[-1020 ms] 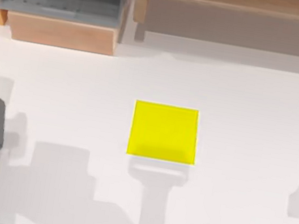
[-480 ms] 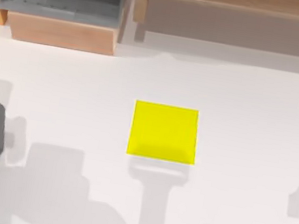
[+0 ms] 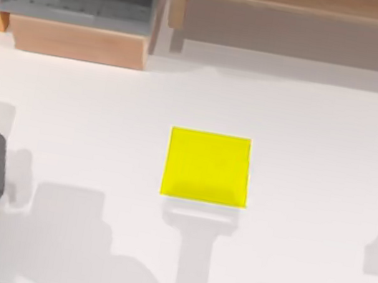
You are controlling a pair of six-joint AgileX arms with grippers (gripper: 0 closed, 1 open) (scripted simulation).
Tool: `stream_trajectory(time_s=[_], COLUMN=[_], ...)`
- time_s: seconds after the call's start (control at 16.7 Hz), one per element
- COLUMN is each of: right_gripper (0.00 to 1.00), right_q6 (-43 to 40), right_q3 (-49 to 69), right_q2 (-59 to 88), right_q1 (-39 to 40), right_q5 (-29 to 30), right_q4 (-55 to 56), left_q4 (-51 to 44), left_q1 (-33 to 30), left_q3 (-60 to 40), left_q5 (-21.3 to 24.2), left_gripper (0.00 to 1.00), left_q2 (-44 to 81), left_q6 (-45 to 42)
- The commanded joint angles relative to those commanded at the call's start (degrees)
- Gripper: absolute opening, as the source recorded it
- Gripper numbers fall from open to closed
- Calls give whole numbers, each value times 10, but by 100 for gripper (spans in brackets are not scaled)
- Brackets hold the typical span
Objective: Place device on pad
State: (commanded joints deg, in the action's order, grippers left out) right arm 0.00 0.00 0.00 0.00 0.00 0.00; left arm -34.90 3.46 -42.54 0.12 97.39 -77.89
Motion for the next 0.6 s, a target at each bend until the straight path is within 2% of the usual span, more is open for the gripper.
stream_trajectory(time_s=[0.18,0.6], right_gripper=[100,100], right_q6=[0,0], right_q3=[0,0], right_q2=[0,0], right_q1=[0,0], right_q5=[0,0], right_q4=[0,0], left_q4=[0,0], left_q1=[0,0], left_q3=[0,0], left_q5=[0,0], left_gripper=[2,0], left_q2=[0,0], left_q6=[0,0])
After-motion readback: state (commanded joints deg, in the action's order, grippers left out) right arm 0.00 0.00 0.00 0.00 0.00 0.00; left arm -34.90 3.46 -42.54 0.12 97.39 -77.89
